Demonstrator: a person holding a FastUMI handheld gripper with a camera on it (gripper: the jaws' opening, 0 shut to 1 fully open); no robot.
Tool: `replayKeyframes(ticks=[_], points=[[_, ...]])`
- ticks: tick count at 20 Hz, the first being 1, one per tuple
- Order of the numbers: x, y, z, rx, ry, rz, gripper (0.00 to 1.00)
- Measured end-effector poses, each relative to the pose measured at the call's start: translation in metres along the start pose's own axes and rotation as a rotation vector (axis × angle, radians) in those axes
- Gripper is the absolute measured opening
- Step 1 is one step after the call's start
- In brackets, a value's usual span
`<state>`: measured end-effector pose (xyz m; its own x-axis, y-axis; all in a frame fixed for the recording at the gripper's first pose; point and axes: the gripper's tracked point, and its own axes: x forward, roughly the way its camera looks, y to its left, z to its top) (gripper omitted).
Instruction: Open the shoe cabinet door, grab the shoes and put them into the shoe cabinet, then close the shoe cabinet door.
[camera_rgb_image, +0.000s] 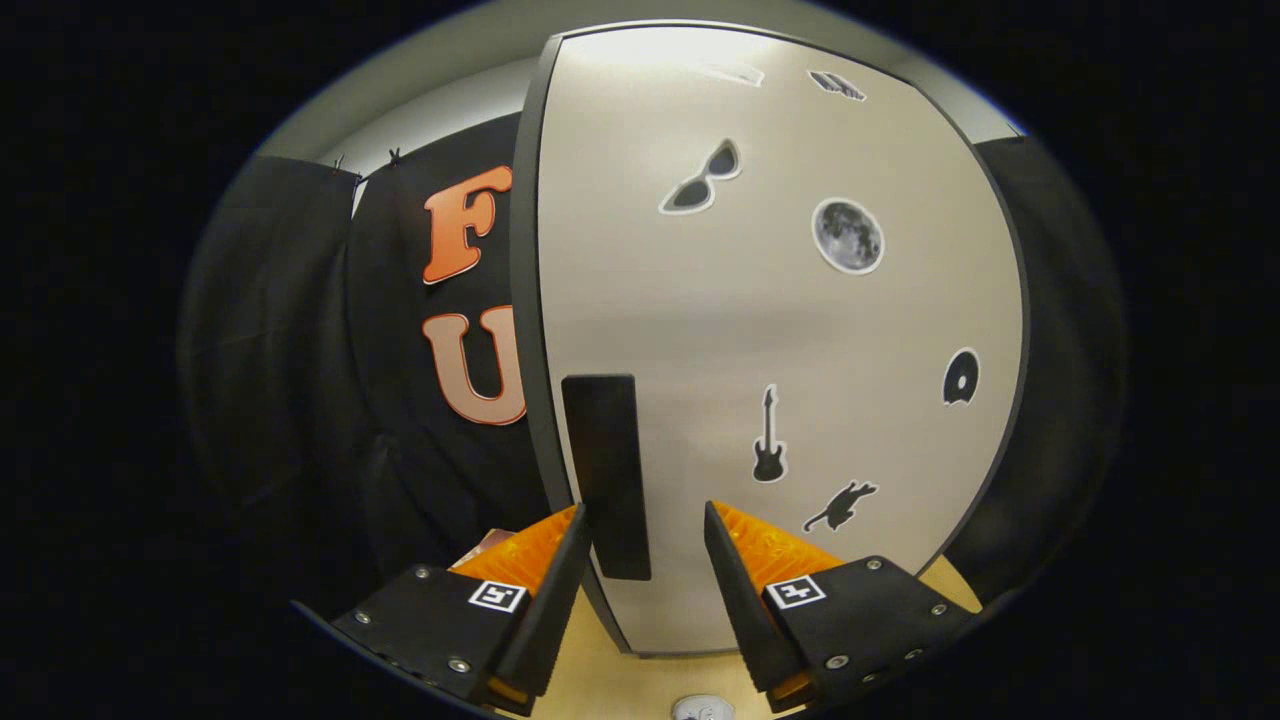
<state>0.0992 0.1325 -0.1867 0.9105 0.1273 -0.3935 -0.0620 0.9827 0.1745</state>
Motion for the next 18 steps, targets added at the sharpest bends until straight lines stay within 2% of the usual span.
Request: replayKeyframes(ticks=[5,8,13,14,18], points=[[0.02,0.004,-0.012,0.045,0.036,-0.013,0.58],[0.023,0.008,-0.014,0.059,0.031,-0.013,0.41],[0.017,0.008,-0.013,0.042,-0.001,-0.014,0.29],[0.017,0.008,-0.013,0.033,-0.003,-0.007,0.24],[0.004,0.007,-0.014,0.036,-0.021,0.03,0.19]])
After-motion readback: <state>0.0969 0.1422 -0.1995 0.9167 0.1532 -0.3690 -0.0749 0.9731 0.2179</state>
